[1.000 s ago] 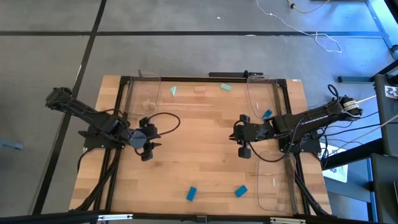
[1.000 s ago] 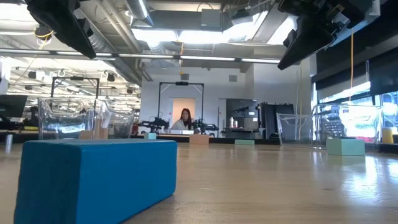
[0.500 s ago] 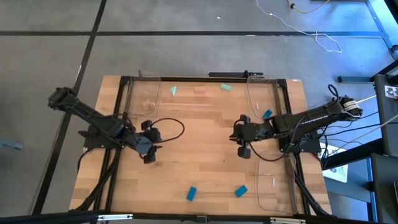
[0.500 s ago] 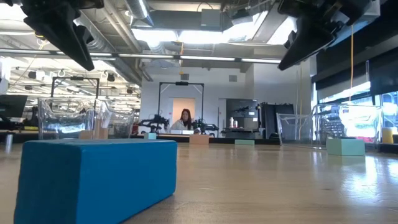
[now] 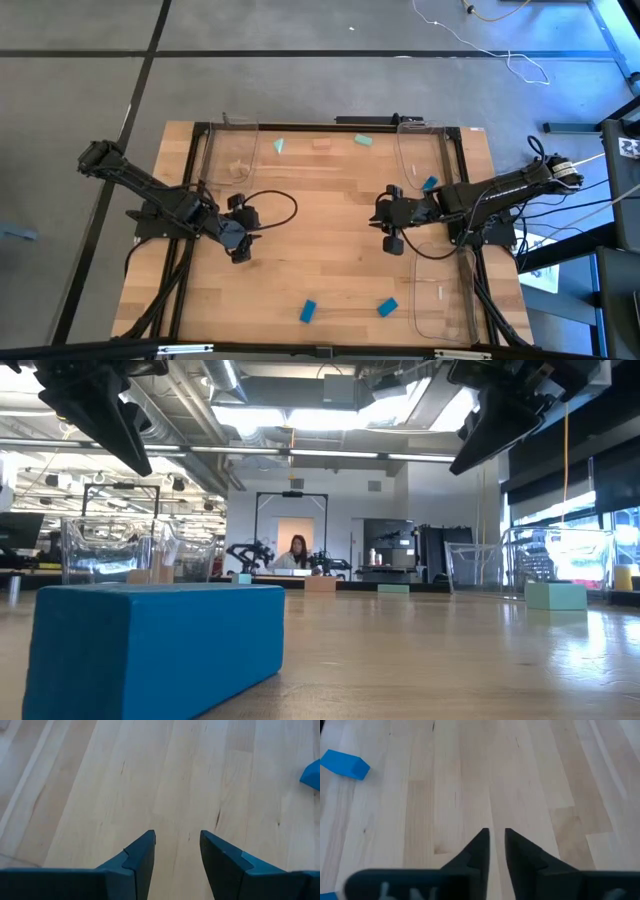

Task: Sort & place blocks by color
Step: Put the bottom right blue block into the top right transparent bin

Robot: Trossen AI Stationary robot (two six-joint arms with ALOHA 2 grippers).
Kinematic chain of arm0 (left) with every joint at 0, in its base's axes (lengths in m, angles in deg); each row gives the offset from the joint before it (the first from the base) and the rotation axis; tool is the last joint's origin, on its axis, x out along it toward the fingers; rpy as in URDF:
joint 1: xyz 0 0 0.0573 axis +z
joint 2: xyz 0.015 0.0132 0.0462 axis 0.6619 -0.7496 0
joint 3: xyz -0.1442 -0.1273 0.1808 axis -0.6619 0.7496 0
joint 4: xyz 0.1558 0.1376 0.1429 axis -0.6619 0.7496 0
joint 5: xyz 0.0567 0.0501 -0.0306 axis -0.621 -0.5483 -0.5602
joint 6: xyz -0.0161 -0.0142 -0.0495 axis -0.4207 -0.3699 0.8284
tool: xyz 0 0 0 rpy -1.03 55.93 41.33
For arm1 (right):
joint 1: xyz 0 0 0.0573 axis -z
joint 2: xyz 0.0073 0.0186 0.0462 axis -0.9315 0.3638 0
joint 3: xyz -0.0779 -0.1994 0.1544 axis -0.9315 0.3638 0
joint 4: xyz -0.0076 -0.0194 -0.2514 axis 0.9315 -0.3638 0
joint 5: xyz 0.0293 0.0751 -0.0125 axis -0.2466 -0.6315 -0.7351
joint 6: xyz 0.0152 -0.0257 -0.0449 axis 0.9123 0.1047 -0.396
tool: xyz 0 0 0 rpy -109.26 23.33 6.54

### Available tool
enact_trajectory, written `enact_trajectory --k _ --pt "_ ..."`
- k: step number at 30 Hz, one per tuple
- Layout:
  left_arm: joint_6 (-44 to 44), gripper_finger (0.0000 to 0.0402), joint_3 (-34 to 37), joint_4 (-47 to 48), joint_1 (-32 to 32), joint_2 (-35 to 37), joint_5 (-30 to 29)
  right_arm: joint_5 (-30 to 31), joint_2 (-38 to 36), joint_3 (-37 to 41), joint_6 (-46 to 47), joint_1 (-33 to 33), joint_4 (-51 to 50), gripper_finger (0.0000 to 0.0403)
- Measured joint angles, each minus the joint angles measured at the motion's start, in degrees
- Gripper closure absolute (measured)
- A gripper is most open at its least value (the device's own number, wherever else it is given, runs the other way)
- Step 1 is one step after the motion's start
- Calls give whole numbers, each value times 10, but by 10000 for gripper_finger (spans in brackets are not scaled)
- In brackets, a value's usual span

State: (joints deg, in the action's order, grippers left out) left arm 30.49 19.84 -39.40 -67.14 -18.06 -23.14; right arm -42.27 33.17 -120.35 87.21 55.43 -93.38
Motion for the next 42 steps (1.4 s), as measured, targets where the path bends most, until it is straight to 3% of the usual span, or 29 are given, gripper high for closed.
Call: enact_trajectory --k 6,16,22,28,42 --pt "0 253 0 0 0 0 0 49 0 0 0 0 0 278" --pt "0 253 0 0 0 0 0 44 0 0 -37 0 -27 199" --pt "0 253 0 0 0 0 0 5 0 0 -93 -8 -23 202" --pt "0 253 0 0 0 0 0 -75 1 0 -114 -42 -22 216" --pt "0 253 0 -1 1 0 -1 -92 99 0 -42 -194 43 222"
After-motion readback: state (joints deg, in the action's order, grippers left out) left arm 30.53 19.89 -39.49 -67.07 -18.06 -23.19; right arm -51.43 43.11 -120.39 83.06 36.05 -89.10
